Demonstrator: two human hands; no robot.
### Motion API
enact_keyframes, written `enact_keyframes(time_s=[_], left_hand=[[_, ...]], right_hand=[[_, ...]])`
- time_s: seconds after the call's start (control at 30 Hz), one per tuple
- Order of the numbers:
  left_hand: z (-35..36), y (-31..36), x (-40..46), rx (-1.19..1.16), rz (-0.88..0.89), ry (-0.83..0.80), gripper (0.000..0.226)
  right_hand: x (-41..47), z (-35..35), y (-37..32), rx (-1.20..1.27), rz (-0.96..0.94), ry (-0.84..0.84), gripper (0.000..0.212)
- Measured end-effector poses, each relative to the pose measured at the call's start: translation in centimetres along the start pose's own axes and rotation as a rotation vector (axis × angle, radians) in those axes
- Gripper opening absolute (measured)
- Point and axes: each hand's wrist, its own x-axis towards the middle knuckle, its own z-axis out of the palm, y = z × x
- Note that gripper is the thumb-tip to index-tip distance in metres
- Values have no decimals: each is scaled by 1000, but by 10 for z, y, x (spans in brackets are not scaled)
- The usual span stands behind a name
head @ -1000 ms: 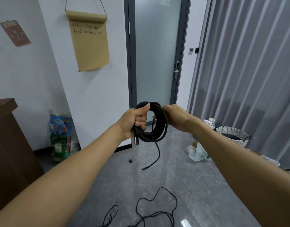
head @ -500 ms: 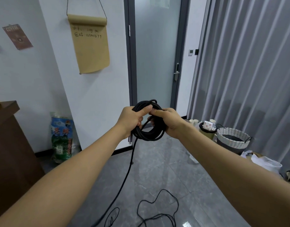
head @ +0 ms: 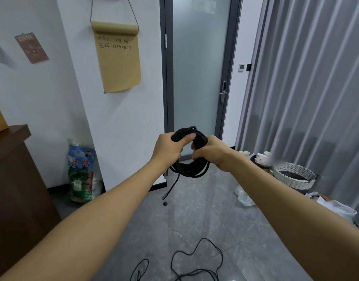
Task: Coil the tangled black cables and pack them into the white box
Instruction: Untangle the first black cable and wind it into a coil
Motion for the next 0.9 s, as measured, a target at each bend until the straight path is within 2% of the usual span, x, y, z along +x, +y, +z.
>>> enact_keyframes(time_s=[0.07,0.2,0.3,0.37,0.43,0.6,0.67,0.7,0.77,0.9], left_hand=[[-1,1,4,67,38,38,44],[-3,1,9,236,87,85,47],[-10,-3,14,308,105,129,44],[-15,-4,15,314,104,155,43],[-19,-4,17,296,97,187,41],[-31,0,30,257,62,279,38],[-36,-1,33,264,59,288,37],[-38,-3,33,273,56,288,36],[-42,-6,32,309,52,280,35],[-42,-15,30,345,26,285,34]], right_hand=[[3,-3,-1,-164,39,31,18],[-2,-10,-11,-501,211,28,32],[-1,-6,-12,-650,205,82,41],[4,-2,-15,-523,211,78,32],[4,-1,-20,-283,221,46,23],[7,5,-24,654,163,-47,33],[11,6,-26,744,195,-43,34],[12,3,-26,676,212,-36,34],[13,-6,-28,375,235,-14,33],[14,-14,-35,-565,191,98,44]])
